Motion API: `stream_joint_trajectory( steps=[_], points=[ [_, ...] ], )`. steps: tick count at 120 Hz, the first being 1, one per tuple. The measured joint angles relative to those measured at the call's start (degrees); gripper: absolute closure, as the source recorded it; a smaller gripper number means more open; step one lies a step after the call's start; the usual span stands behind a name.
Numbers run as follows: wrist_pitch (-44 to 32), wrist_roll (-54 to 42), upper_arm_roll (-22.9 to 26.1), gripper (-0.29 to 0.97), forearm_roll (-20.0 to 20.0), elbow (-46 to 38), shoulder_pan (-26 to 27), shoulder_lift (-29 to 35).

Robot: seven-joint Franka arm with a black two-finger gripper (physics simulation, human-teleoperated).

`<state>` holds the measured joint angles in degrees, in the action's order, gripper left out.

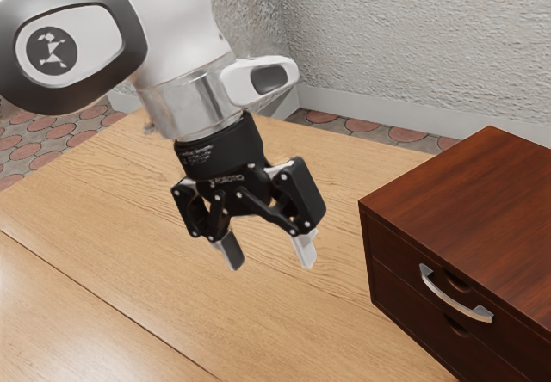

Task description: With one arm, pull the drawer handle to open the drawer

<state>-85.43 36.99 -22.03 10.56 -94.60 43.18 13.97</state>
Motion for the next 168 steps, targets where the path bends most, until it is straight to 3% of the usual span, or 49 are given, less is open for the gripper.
stream_joint_trajectory(
  steps=[14,24,30,46,67,79,120,168],
  points=[
    [-2.96,9.00,4.30,0.04,1.53,-7.75,-0.33,4.40],
    [-7.48,15.17,16.68,0.04,2.01,-12.67,-11.55,7.35],
    [-10.84,18.50,20.74,0.04,2.26,-15.08,-16.16,8.19],
    [-20.15,26.12,25.72,0.04,5.37,-20.69,-23.32,9.73],
    [-29.82,33.97,29.09,0.05,8.70,-24.59,-24.89,9.92],
    [-35.93,37.60,34.06,0.06,10.64,-28.89,-28.21,11.67],
    [-45.68,46.20,35.74,0.10,12.60,-32.05,-26.07,13.98],
    [-50.09,51.62,37.52,0.13,6.13,-34.67,-24.99,15.50]
  ],
)
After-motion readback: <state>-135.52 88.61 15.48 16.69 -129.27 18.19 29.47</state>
